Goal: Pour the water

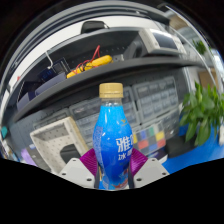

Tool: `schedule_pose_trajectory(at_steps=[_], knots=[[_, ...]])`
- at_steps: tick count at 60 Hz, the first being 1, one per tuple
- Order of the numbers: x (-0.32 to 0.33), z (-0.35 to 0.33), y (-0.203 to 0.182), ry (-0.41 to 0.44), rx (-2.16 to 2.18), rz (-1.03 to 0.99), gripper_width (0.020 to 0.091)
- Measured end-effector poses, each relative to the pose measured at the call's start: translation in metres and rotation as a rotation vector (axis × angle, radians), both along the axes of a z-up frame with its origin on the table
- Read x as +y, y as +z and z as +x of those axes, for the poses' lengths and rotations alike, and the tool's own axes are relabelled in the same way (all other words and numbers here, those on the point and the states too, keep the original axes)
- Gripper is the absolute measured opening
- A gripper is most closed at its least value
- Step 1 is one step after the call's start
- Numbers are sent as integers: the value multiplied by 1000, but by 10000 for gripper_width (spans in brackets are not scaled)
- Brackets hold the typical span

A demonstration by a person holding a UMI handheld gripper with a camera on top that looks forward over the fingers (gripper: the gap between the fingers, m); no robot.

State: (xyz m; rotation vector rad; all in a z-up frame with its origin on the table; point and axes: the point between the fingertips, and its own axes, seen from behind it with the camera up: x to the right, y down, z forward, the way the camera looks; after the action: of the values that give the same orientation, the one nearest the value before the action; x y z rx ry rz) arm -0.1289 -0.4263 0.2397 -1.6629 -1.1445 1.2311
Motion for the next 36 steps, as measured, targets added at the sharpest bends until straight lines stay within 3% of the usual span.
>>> schedule_pose_trajectory(at_steps=[9, 24, 34, 36], knots=[[53, -1, -14, 3, 39, 189, 392], [112, -1, -124, 55, -99, 318, 390], [129, 2, -178, 63, -134, 295, 390], [129, 3, -184, 70, -128, 297, 417]])
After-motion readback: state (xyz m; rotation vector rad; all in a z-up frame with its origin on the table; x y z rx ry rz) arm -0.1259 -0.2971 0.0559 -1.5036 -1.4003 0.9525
